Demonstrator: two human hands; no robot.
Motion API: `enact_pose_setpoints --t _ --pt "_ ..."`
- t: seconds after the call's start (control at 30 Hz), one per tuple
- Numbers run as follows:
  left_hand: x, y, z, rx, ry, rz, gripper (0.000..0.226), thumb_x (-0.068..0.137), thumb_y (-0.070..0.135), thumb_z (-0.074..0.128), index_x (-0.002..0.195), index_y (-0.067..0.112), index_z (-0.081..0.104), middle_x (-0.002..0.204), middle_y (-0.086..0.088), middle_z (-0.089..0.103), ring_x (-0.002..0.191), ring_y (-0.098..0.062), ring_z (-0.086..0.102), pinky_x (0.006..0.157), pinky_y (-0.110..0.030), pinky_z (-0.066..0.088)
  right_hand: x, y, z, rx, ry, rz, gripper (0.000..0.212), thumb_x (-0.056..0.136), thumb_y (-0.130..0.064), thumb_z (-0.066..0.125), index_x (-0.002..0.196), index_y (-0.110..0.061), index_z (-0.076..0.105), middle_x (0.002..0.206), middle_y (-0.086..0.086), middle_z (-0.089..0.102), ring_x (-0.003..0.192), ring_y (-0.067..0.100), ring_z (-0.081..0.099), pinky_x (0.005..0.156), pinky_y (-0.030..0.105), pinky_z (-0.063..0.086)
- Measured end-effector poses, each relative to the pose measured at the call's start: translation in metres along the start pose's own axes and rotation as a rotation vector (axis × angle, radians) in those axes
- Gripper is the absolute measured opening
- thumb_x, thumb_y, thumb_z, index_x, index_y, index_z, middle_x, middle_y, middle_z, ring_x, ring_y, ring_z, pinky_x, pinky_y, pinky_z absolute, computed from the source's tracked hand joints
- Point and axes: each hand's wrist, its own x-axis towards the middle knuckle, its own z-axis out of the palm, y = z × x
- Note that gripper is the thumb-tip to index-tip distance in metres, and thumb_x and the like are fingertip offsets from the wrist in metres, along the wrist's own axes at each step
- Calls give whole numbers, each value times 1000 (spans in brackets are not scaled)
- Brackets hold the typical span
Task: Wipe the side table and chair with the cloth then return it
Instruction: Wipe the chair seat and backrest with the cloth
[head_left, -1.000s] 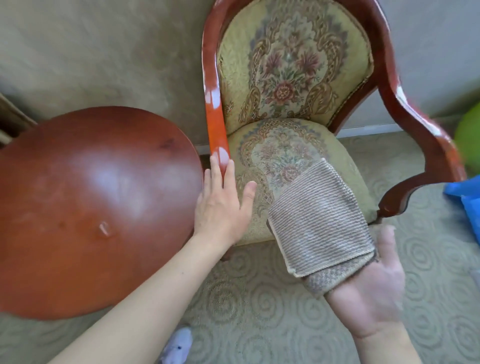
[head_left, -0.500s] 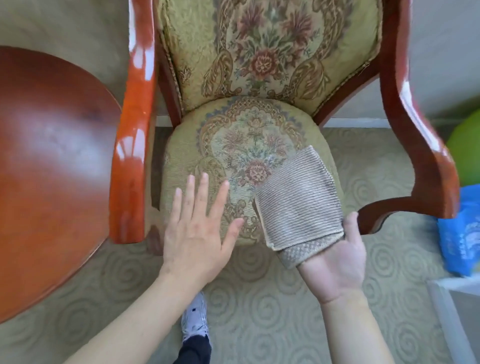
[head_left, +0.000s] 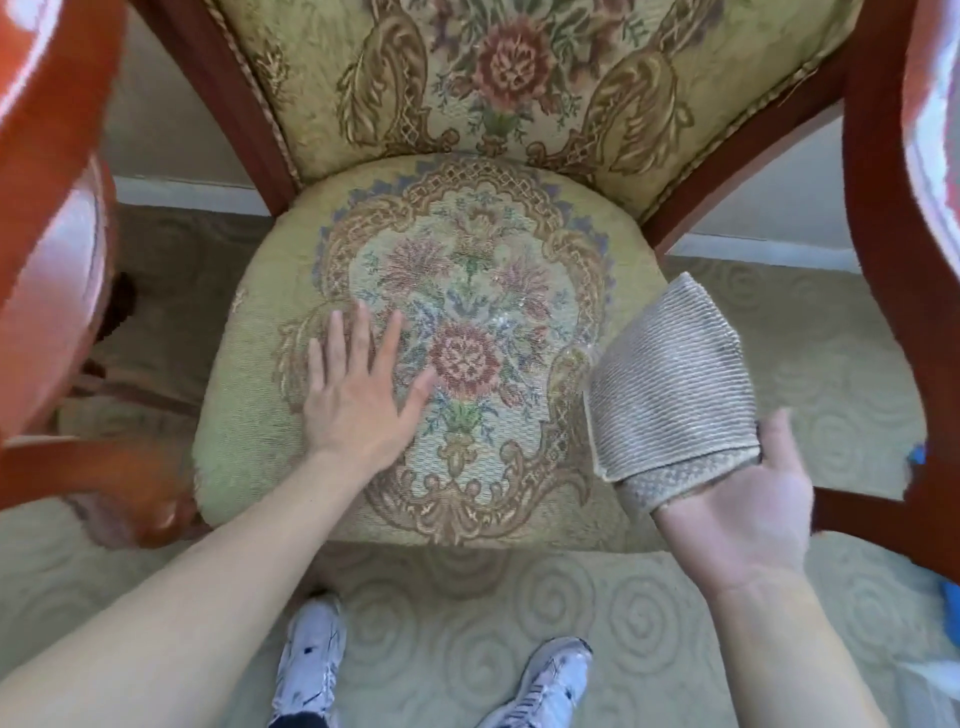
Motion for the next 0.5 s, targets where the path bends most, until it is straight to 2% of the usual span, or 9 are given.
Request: enact_pose_setpoints --t 0.1,0.23,0.33,0.43,0.47,0.5 --pt "6 0 20 29 132 -13 79 96 73 5 160 29 -10 168 -9 -14 155 -30 -17 125 -52 -6 41 -6 -5 -25 -11 -17 70 98 -62 31 130 -9 64 132 16 65 120 38 61 107 56 39" --pt "8 -1 33 48 203 -9 75 99 69 10 161 29 -4 170 -7 -5 156 -27 -11 126 -53 1 93 -11 6 -72 -49 -155 72 100 -63 22 133 -13 60 130 12 67 116 34 64 106 55 43" --pt "9 0 38 45 240 -26 73 99 67 7 161 29 -1 170 -4 -5 156 -25 -10 126 -52 2 118 -19 19 -113 -143 -363 70 103 -57 17 141 -10 52 139 12 60 125 32 59 109 52 41" --pt "10 0 39 32 254 -20 72 100 66 7 161 28 2 170 -4 -2 157 -25 -9 126 -52 2 138 -31 30 -189 -89 -640 57 107 -43 26 129 -3 60 129 12 67 119 28 63 105 50 46" --pt "10 0 39 26 259 -11 72 100 65 8 161 28 3 170 -5 -1 157 -25 -8 126 -51 1 144 -32 32 -265 -66 -736 54 106 -41 28 121 -5 65 122 7 72 116 24 65 104 45 48" --pt "10 -1 40 20 265 -2 72 101 65 8 162 28 5 170 -5 1 157 -26 -7 126 -51 1 150 -29 32 -406 -9 -824 53 104 -44 29 115 -10 67 115 -1 74 114 15 66 103 33 47"
